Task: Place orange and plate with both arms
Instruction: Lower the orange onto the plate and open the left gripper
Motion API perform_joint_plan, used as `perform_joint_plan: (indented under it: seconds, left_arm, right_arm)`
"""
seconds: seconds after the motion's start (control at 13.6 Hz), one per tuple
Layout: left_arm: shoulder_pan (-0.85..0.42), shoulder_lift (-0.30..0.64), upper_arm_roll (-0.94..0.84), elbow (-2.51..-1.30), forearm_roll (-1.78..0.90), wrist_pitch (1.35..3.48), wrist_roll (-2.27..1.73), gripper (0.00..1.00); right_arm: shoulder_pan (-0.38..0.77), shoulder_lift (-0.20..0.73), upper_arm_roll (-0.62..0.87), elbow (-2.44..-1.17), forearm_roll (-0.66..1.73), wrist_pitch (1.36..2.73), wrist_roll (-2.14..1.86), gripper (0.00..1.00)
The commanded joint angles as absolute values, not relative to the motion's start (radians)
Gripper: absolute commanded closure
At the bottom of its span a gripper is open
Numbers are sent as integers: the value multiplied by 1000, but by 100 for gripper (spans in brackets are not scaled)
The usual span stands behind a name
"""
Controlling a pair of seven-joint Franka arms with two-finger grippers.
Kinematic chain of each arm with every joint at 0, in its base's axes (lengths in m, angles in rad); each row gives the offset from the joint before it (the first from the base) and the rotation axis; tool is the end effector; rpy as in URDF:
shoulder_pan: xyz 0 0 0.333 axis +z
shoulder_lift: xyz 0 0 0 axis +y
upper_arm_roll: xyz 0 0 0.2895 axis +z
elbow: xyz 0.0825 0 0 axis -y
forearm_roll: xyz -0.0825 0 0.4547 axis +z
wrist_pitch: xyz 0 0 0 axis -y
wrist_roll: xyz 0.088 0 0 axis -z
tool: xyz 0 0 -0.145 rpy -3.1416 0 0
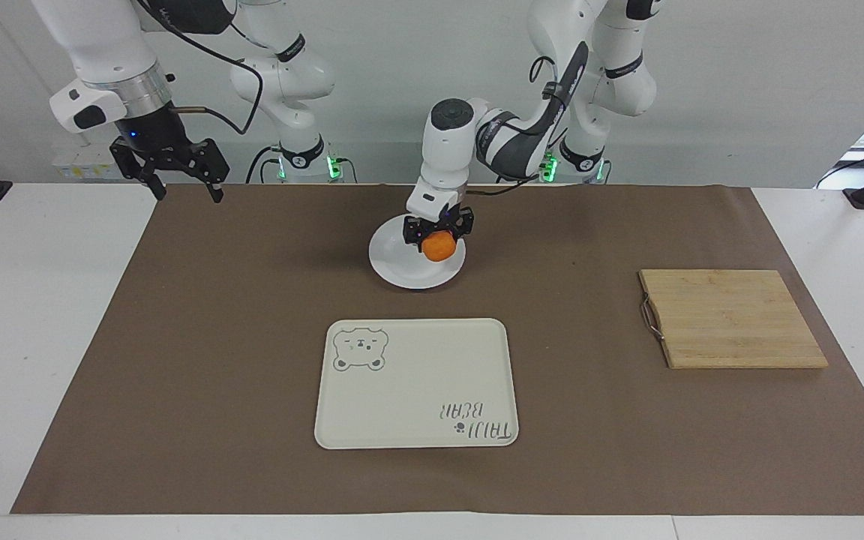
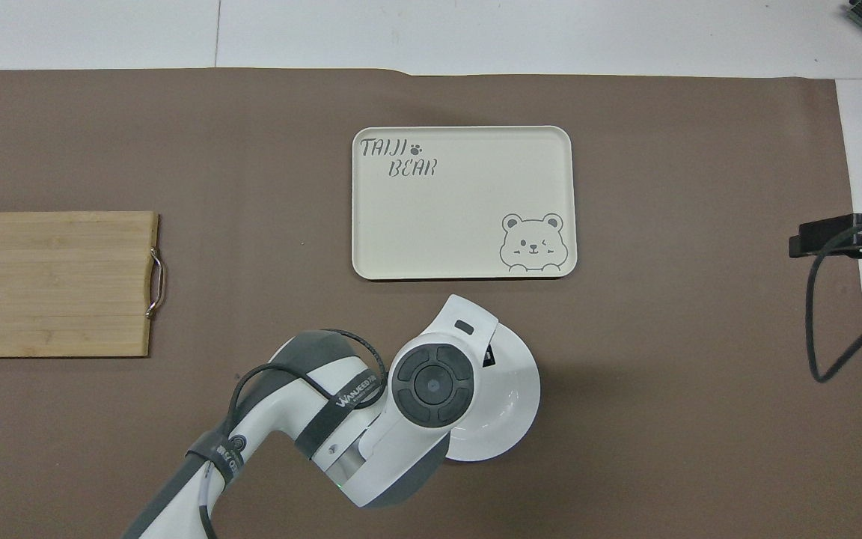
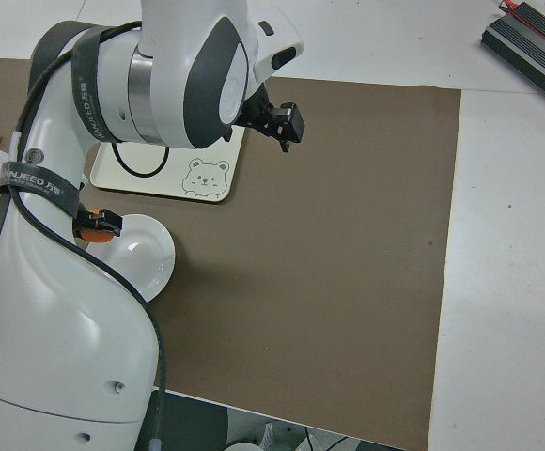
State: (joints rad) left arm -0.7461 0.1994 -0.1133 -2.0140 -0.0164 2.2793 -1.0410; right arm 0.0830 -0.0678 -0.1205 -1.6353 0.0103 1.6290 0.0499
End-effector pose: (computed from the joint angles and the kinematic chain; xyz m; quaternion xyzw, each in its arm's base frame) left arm 0.4229 -0.4924 0.2559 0.9945 0.0972 0.0052 0.0375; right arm 0.6135 -0.0234 0.5718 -0.9985 0.0438 -0.0304 0.0094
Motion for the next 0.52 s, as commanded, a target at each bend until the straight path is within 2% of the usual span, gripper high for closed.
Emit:
perform_joint_plan:
  seconds: [0.0, 0.15, 0.44]
  left_arm:
    - [-773, 187, -103, -2063, -46, 2338, -1055, 100]
    - [-814, 198, -103, -2065, -66, 2344, -1063, 100]
    - [-887, 278, -101, -2068, -66, 2450, -1140, 100]
  right_arm:
    - [74, -78, -118, -1646, 2, 1621, 25, 0]
    - [74, -78, -118, -1646, 2, 1621, 25, 0]
    - [72, -80, -118, -1652, 2, 1621, 25, 0]
